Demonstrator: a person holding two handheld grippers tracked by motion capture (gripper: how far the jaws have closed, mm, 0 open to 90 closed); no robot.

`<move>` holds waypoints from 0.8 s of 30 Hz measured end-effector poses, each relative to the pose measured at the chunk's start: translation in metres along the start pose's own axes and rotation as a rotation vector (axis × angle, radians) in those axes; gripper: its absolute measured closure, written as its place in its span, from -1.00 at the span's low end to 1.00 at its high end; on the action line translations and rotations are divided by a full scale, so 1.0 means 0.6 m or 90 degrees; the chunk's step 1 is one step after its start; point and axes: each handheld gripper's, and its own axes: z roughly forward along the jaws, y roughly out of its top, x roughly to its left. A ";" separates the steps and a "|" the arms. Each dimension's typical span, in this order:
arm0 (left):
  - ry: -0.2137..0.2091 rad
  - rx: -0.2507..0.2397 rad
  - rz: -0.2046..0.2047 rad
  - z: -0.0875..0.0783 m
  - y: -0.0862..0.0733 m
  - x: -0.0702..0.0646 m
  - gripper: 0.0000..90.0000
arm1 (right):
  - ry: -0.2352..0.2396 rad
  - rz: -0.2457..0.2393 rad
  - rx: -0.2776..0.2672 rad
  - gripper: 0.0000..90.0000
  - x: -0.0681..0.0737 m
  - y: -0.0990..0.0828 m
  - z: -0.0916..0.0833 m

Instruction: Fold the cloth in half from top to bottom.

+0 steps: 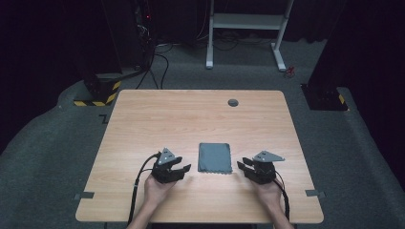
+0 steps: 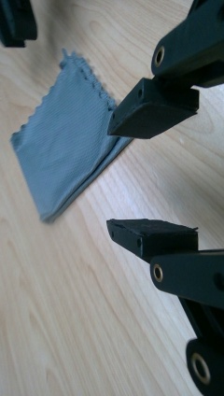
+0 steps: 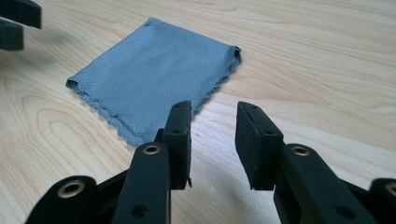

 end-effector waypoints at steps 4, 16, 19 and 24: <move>0.010 -0.014 -0.012 -0.016 -0.003 0.009 0.05 | -0.004 0.009 -0.005 0.47 -0.008 -0.006 -0.012; 0.016 -0.052 -0.049 -0.050 -0.014 0.021 0.01 | -0.019 0.043 -0.046 0.46 -0.031 -0.020 -0.060; 0.024 -0.058 -0.056 -0.060 -0.021 0.025 0.00 | -0.025 0.049 -0.049 0.46 -0.035 -0.027 -0.068; 0.033 -0.060 -0.067 -0.070 -0.034 0.029 0.00 | -0.032 0.062 -0.054 0.45 -0.043 -0.038 -0.082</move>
